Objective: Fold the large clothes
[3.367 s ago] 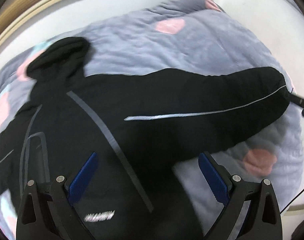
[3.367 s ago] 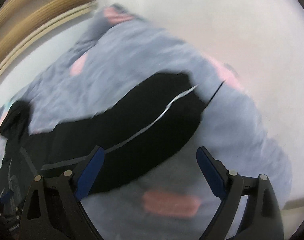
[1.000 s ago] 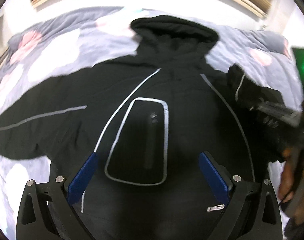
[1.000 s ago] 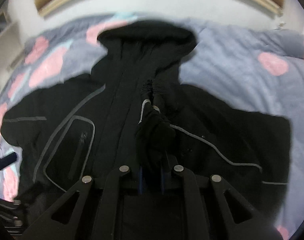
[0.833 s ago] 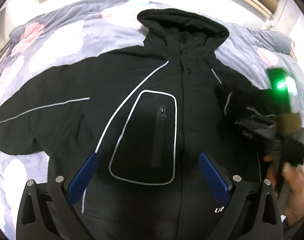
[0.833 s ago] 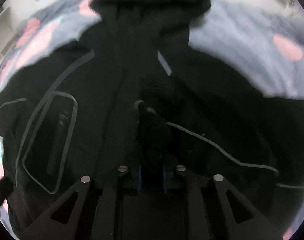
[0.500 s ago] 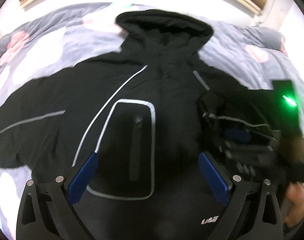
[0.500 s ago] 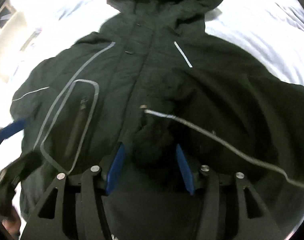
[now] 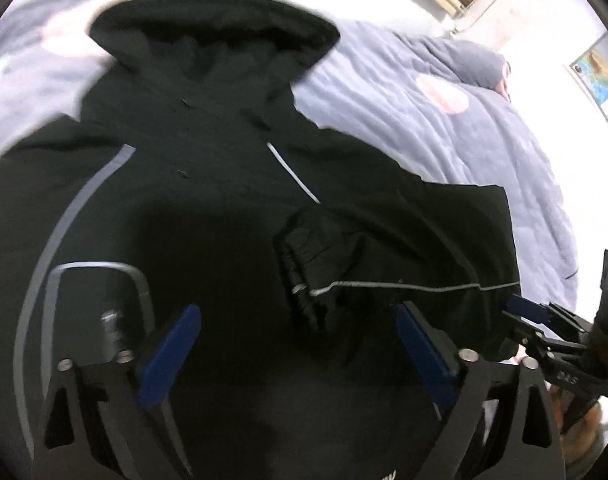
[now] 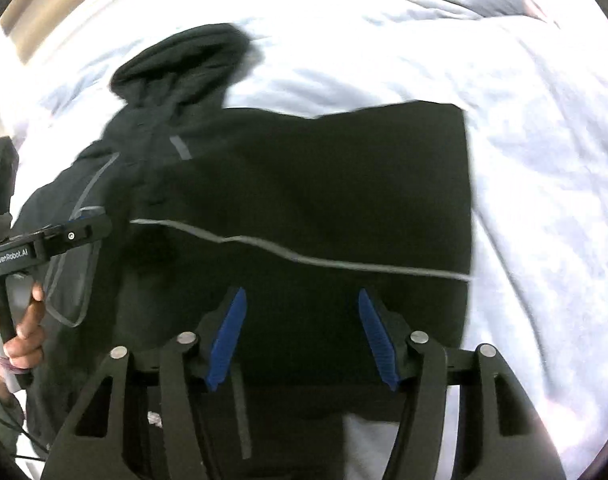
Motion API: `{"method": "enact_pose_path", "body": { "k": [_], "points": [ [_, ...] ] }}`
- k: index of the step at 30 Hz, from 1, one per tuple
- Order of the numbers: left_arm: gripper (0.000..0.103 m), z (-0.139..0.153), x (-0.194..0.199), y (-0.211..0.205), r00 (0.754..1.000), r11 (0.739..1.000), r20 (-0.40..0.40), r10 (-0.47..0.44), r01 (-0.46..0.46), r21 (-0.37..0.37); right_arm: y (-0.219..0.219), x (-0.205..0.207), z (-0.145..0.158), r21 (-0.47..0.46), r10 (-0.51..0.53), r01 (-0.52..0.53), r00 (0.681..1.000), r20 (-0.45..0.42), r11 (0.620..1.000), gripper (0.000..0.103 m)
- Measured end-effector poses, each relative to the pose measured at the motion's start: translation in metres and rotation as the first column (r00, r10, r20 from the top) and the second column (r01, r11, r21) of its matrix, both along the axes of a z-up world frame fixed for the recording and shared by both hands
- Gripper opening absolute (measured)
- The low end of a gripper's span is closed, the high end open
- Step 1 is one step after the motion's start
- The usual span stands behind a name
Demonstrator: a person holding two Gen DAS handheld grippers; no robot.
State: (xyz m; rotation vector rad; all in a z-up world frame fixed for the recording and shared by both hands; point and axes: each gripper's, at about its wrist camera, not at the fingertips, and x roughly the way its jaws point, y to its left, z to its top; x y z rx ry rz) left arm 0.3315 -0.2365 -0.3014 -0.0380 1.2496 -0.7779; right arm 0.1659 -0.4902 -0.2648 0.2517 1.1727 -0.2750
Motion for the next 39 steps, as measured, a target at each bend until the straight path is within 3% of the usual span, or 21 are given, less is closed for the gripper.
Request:
{"method": "enact_pose_path", "body": {
  "k": [3,5,7,8,9,13,20,24,28,32,33,37,39],
  "points": [
    [0.092,-0.015,0.008,-0.011,0.998,0.999,-0.053,-0.018,0.016,-0.043,-0.009,0.002,-0.013,-0.013,-0.02,0.02,0.999,-0.027,1.0,0.057],
    [0.082,-0.026,0.012,-0.021,0.996,0.998,-0.085,-0.037,0.033,-0.05,-0.01,0.004,-0.021,-0.017,-0.019,0.018,0.999,-0.047,1.0,0.057],
    [0.054,-0.035,0.012,-0.029,0.993,0.997,-0.107,-0.056,0.05,-0.054,-0.008,0.006,-0.028,-0.007,-0.013,0.012,0.998,-0.058,1.0,0.057],
    [0.045,-0.037,0.012,-0.033,0.991,0.996,-0.113,-0.069,0.063,-0.057,-0.007,0.007,-0.031,-0.005,-0.013,0.013,0.998,-0.062,1.0,0.057],
    [0.024,-0.039,0.011,-0.036,0.99,0.995,-0.118,-0.084,0.077,-0.063,-0.006,0.008,-0.033,-0.007,-0.013,0.013,0.998,-0.067,1.0,0.057],
    [0.019,-0.029,0.002,-0.04,0.993,0.993,-0.042,-0.107,0.104,-0.063,-0.005,0.011,-0.027,0.021,-0.018,0.02,0.997,-0.07,1.0,0.057],
    [0.018,0.053,-0.008,0.002,0.993,0.988,0.113,-0.026,0.042,-0.147,0.015,0.007,0.035,0.044,0.041,-0.044,0.997,0.058,0.998,0.057],
    [0.018,0.089,-0.001,0.053,0.978,0.989,0.195,0.078,-0.051,-0.142,0.035,0.017,0.051,0.068,0.092,-0.1,0.99,0.111,0.993,0.065],
    [0.018,0.099,0.012,0.121,0.946,0.978,0.249,0.206,-0.194,-0.07,0.058,0.038,0.035,0.08,0.14,-0.147,0.986,0.089,0.986,0.066],
    [0.018,0.07,0.027,0.172,0.928,0.948,0.226,0.296,-0.315,0.052,0.086,0.067,0.0,0.045,0.189,-0.19,0.982,0.029,0.981,0.066],
    [0.018,0.051,0.032,0.182,0.924,0.931,0.218,0.313,-0.344,0.121,0.094,0.078,-0.012,0.019,0.194,-0.194,0.981,-0.004,0.981,0.066],
    [0.022,-0.018,0.045,0.194,0.93,0.875,0.156,0.334,-0.367,0.316,0.109,0.105,-0.068,-0.04,0.175,-0.184,0.972,-0.156,0.982,0.067],
    [0.023,-0.042,0.043,0.194,0.93,0.863,0.157,0.333,-0.368,0.345,0.112,0.109,-0.08,-0.051,0.173,-0.183,0.971,-0.163,0.982,0.069]
  ]
}}
